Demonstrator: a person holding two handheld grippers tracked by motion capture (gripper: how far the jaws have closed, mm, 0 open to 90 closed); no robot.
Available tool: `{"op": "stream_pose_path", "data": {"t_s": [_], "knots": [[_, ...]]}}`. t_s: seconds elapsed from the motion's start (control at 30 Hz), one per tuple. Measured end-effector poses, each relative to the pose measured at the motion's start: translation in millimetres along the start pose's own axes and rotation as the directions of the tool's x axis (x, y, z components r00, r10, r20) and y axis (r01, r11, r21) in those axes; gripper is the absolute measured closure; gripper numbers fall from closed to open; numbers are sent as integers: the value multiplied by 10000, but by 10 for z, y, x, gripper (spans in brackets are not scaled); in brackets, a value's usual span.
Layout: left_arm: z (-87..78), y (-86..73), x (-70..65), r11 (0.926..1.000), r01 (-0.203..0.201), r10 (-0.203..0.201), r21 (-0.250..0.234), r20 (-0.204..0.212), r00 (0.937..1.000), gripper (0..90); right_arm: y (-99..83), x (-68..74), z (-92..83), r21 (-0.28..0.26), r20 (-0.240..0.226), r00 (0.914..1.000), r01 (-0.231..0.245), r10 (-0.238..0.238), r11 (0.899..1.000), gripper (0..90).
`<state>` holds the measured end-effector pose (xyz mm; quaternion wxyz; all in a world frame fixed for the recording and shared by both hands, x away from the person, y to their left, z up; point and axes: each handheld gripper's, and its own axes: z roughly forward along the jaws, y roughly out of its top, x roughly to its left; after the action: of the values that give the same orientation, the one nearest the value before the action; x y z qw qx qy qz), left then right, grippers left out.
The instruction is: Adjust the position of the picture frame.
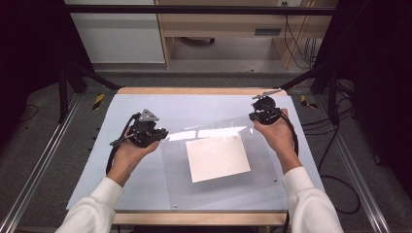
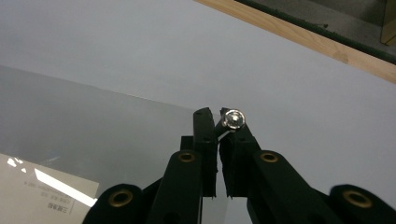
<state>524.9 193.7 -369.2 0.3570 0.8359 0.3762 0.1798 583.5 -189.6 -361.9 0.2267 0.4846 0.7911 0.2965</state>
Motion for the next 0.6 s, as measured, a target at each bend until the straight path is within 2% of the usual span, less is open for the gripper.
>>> {"op": "stream_pose_path", "data": {"t_s": [0.43, 0.6], "knots": [[15, -61, 146, 9999, 81, -82, 92, 84, 9999, 817, -95, 113, 11, -49, -194, 9996, 207, -207, 9998, 859], [21, -76, 195, 9998, -16, 13, 206, 185, 9998, 816, -146, 147, 19, -109, -268, 9993, 273, -276, 9996, 859]]}}
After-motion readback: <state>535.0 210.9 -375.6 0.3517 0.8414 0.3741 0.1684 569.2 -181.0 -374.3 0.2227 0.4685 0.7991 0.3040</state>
